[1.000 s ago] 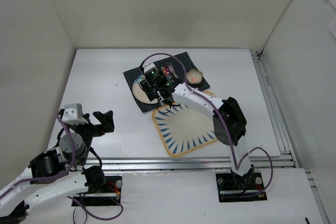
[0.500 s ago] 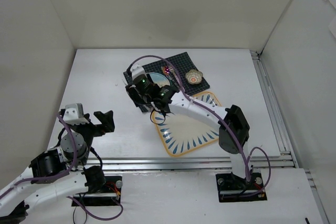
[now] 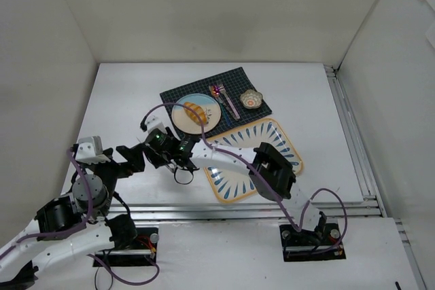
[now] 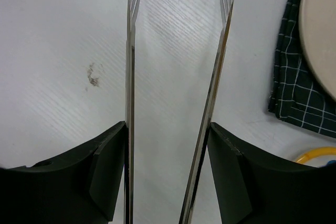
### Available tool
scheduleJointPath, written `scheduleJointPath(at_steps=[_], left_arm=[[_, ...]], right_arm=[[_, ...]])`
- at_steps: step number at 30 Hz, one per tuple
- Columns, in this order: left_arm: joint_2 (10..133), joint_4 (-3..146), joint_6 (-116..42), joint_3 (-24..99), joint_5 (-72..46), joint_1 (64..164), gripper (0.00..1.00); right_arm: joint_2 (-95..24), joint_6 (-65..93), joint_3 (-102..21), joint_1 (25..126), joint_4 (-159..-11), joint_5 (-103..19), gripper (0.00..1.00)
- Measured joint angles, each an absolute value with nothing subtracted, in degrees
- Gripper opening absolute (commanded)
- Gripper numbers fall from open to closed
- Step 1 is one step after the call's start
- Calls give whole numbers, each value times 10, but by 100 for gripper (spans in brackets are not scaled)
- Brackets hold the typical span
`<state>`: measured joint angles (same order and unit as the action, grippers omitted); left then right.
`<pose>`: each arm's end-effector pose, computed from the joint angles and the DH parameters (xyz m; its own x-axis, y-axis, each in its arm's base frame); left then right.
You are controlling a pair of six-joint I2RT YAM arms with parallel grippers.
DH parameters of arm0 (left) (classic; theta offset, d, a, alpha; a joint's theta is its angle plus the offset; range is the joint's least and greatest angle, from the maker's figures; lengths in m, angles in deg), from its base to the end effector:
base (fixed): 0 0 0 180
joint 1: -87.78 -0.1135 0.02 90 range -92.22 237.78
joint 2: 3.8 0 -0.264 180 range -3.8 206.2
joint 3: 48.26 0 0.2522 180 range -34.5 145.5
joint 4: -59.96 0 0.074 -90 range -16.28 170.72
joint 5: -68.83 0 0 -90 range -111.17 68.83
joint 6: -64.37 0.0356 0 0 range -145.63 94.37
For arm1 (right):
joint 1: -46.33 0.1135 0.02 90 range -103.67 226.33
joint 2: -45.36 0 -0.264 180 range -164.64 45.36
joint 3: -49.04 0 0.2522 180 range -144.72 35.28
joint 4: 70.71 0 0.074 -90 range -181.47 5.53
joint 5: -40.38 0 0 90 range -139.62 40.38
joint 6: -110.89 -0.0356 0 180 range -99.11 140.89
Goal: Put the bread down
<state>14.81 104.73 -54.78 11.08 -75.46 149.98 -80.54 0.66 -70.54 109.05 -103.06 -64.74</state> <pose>0.0514 -0.0356 0.3556 -0.0962 -0.4272 -0.8990 0.1050 0.8938 -0.4359 0.2420 0.4491 0.2319 -0.5331 -0.3055 -0.7890 -0.6185 0.7770 0.1170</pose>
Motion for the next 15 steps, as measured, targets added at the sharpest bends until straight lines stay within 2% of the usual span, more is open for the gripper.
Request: scheduleJointPath(at_steps=[15], left_arm=[[147,1048,-548,107,-756,1500,99]], right_arm=[[-891,-30,-747,1087,-1029,-647,63]])
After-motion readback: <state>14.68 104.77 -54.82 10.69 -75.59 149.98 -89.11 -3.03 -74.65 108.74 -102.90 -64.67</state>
